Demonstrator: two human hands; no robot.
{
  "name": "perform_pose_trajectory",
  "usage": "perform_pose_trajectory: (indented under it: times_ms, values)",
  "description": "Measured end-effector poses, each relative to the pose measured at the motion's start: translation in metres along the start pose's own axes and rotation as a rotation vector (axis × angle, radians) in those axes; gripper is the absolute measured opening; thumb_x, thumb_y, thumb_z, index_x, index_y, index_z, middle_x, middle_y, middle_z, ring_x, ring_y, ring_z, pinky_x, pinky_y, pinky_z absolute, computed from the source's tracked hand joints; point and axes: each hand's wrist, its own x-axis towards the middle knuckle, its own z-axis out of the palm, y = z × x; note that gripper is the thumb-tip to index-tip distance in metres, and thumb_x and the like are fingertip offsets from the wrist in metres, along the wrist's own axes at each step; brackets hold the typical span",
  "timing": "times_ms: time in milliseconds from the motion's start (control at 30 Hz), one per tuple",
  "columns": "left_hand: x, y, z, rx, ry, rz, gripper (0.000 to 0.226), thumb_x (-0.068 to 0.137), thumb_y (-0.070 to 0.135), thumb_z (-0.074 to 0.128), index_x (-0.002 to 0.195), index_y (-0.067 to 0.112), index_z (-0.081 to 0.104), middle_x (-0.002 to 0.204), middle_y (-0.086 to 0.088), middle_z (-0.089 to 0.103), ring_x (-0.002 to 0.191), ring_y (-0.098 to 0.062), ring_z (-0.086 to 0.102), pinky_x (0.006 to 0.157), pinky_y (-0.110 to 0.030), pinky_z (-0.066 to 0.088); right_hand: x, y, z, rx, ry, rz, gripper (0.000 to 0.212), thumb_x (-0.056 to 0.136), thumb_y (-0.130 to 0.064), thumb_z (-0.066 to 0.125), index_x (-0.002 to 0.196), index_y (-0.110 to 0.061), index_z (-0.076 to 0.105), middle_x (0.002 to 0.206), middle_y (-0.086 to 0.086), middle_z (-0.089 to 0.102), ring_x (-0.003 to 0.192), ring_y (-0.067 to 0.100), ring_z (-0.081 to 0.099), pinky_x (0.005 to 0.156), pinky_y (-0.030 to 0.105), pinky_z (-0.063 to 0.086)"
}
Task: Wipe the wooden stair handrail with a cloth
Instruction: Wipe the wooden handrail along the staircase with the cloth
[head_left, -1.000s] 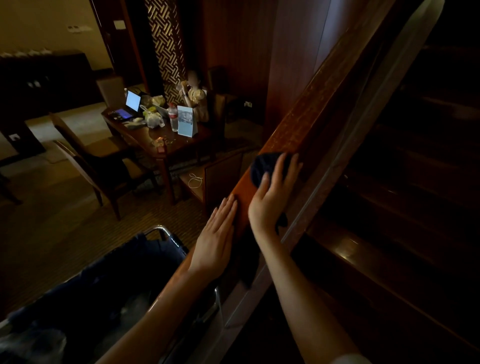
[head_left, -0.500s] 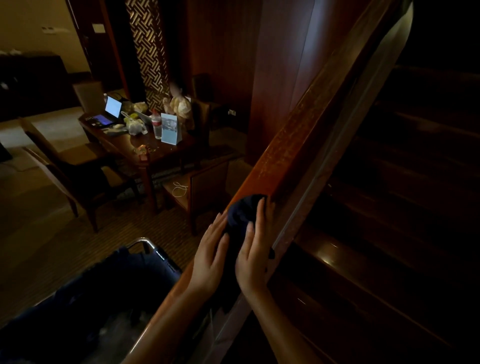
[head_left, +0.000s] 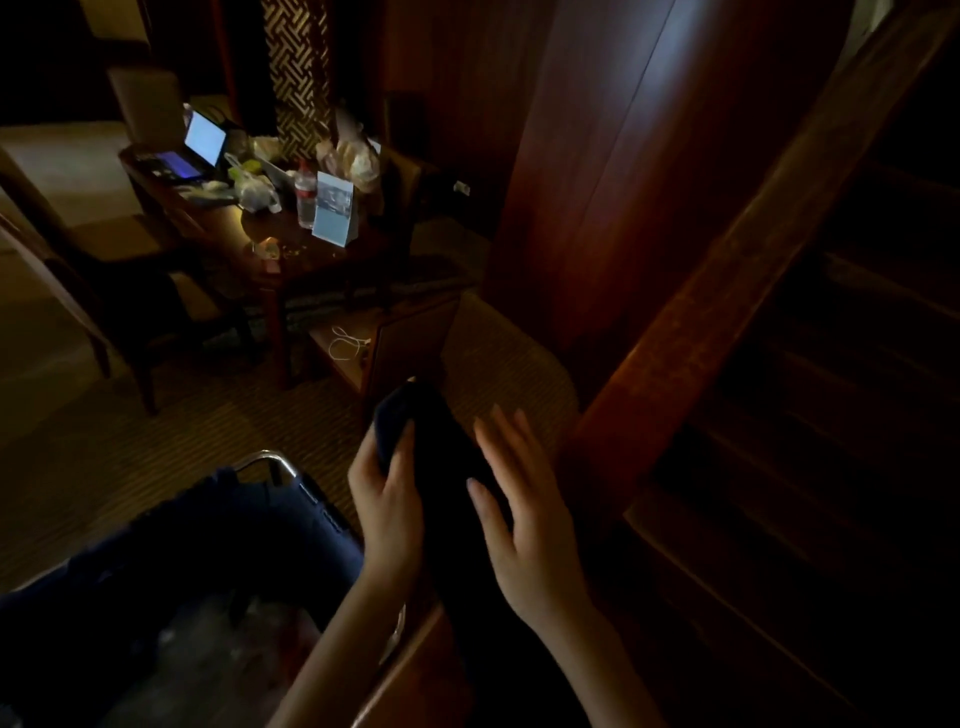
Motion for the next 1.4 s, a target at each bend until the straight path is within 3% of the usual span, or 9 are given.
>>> perform_pose_trajectory:
  times_ms: [67, 167, 333, 467, 667, 833, 1033, 1267, 1400]
  values:
    - [0.021, -0.003, -0.019, 0.028, 0.021, 0.009, 0.021, 0.094, 0.02, 0.055, 0.095, 0.037, 0.068, 0.078, 0.01, 0.065, 0.07, -0.008, 0.059, 0.06, -0.02, 0.048, -0.001, -0.003, 0.001, -0.094, 0.055, 0.02, 0.042, 0.103, -0.04, 0.039, 0.143, -0.031, 0.047, 0.152, -0.013, 0.039, 0.143, 0.005, 0.03, 0.111, 0.036, 0.04]
    - [0.042, -0.014, -0.039, 0.058, -0.081, 0.007, 0.022, 0.088, 0.02, 0.062, 0.108, 0.03, 0.059, 0.1, 0.01, 0.069, 0.092, -0.011, 0.067, 0.077, -0.024, 0.057, -0.004, 0.0, 0.007, -0.156, 0.132, 0.059, 0.036, 0.101, -0.032, 0.044, 0.133, -0.025, 0.058, 0.136, -0.012, 0.054, 0.129, 0.005, 0.048, 0.099, 0.038, 0.05]
    - [0.027, -0.045, -0.043, 0.277, -0.521, -0.038, 0.032, 0.08, -0.007, 0.07, 0.095, 0.02, 0.064, 0.093, 0.012, 0.068, 0.091, 0.0, 0.064, 0.081, -0.014, 0.048, -0.018, 0.005, 0.019, -0.428, 0.243, 0.0, 0.033, 0.097, -0.022, 0.05, 0.126, -0.017, 0.064, 0.132, -0.002, 0.059, 0.13, 0.016, 0.049, 0.109, 0.033, 0.037]
    - [-0.004, -0.067, -0.034, 0.291, -0.731, -0.153, 0.012, 0.084, 0.019, 0.071, 0.094, 0.025, 0.067, 0.091, 0.01, 0.066, 0.087, -0.008, 0.065, 0.076, -0.026, 0.052, -0.02, 0.005, 0.018, -0.487, 0.419, 0.057, 0.032, 0.094, -0.015, 0.054, 0.124, -0.013, 0.065, 0.129, 0.0, 0.06, 0.13, 0.016, 0.048, 0.112, 0.038, 0.032]
    - [-0.008, -0.072, -0.034, 0.243, -0.8, -0.121, 0.014, 0.092, 0.059, 0.05, 0.1, 0.051, 0.06, 0.097, 0.014, 0.062, 0.087, -0.009, 0.064, 0.07, -0.015, 0.047, -0.021, 0.0, 0.019, -0.44, 0.489, 0.115, 0.032, 0.095, -0.015, 0.052, 0.123, -0.008, 0.063, 0.125, 0.005, 0.062, 0.126, 0.021, 0.052, 0.108, 0.048, 0.036]
    - [-0.007, -0.073, -0.046, 0.277, -0.829, -0.168, 0.014, 0.096, 0.047, 0.049, 0.096, 0.057, 0.059, 0.096, 0.021, 0.064, 0.085, 0.0, 0.064, 0.07, -0.011, 0.046, -0.026, -0.001, 0.022, -0.385, 0.586, 0.184, 0.031, 0.096, -0.015, 0.049, 0.122, -0.004, 0.062, 0.126, 0.008, 0.06, 0.125, 0.02, 0.051, 0.103, 0.057, 0.04]
    - [-0.002, -0.07, -0.042, 0.187, -0.781, -0.307, 0.006, 0.088, 0.034, 0.066, 0.094, 0.032, 0.066, 0.093, 0.007, 0.07, 0.082, -0.008, 0.068, 0.073, -0.029, 0.056, -0.027, 0.001, 0.023, -0.353, 0.615, 0.193, 0.033, 0.096, -0.014, 0.047, 0.123, 0.002, 0.058, 0.121, 0.016, 0.062, 0.117, 0.035, 0.058, 0.094, 0.064, 0.044]
    - [0.022, -0.074, 0.018, 0.078, -0.789, -0.337, 0.014, 0.093, 0.016, 0.063, 0.103, 0.018, 0.072, 0.098, 0.001, 0.073, 0.092, -0.013, 0.07, 0.086, -0.037, 0.056, -0.027, 0.0, 0.021, -0.35, 0.595, 0.201, 0.031, 0.097, -0.013, 0.047, 0.126, -0.006, 0.054, 0.121, 0.013, 0.063, 0.118, 0.027, 0.056, 0.097, 0.06, 0.042]
    - [0.013, -0.089, -0.016, 0.08, -0.87, -0.401, 0.016, 0.094, 0.019, 0.061, 0.101, 0.028, 0.071, 0.097, 0.009, 0.073, 0.089, -0.009, 0.07, 0.076, -0.023, 0.054, -0.028, 0.002, 0.022, -0.341, 0.593, 0.197, 0.031, 0.098, -0.013, 0.047, 0.126, -0.004, 0.055, 0.12, 0.014, 0.063, 0.116, 0.03, 0.058, 0.097, 0.062, 0.041]
